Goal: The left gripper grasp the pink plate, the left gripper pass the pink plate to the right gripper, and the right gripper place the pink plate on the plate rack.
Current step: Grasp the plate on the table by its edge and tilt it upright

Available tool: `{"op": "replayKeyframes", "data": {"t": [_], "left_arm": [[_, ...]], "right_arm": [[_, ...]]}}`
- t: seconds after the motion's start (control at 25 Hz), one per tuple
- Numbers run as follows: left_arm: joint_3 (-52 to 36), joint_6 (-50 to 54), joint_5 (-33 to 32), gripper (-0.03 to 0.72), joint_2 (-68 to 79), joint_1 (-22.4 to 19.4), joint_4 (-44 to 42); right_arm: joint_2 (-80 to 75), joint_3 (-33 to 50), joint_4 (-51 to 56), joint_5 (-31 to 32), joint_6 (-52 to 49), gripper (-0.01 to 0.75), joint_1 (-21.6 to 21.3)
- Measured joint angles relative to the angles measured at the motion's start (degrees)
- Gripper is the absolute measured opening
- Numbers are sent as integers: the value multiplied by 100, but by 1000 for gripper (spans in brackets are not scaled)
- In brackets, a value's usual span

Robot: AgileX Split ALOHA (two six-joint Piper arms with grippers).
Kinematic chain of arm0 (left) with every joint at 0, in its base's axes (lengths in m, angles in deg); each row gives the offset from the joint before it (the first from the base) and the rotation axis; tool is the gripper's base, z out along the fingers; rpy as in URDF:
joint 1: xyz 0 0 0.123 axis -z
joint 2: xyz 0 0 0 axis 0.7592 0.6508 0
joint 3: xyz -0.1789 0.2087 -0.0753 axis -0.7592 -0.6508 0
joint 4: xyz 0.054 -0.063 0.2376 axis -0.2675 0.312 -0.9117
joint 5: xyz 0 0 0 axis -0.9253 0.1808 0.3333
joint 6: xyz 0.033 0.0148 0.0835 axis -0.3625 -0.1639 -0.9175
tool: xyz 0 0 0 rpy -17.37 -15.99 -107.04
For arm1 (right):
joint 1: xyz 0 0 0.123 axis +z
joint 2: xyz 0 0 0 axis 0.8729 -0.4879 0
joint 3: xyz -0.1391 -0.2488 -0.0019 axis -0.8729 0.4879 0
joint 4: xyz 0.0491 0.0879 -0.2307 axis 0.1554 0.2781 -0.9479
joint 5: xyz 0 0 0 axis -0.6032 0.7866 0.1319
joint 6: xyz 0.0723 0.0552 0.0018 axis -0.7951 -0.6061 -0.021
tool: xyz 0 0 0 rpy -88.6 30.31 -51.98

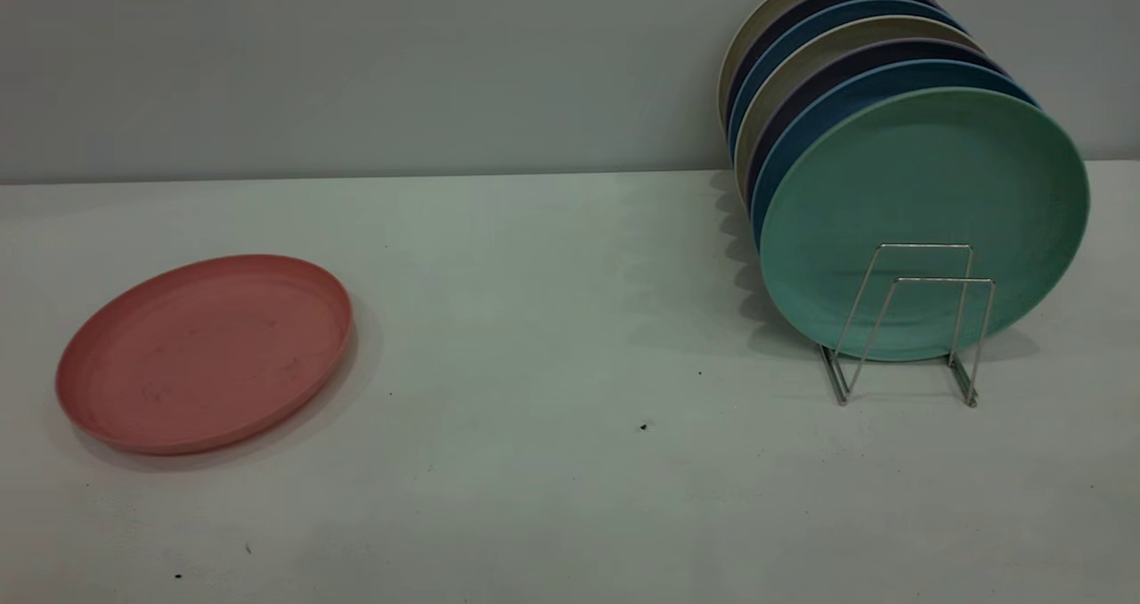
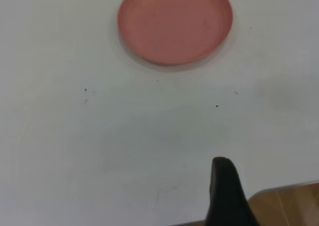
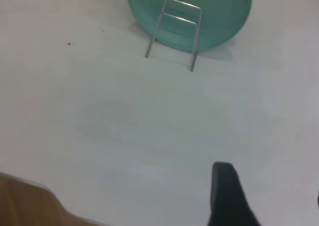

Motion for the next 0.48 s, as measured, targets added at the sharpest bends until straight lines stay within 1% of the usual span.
{"op": "replayKeyframes", "data": {"t": [0.48], "left_arm": [[7,-13,39,485,0,0,0]], "right_arm": [[0,-14,33,-52,0,443,0]]}}
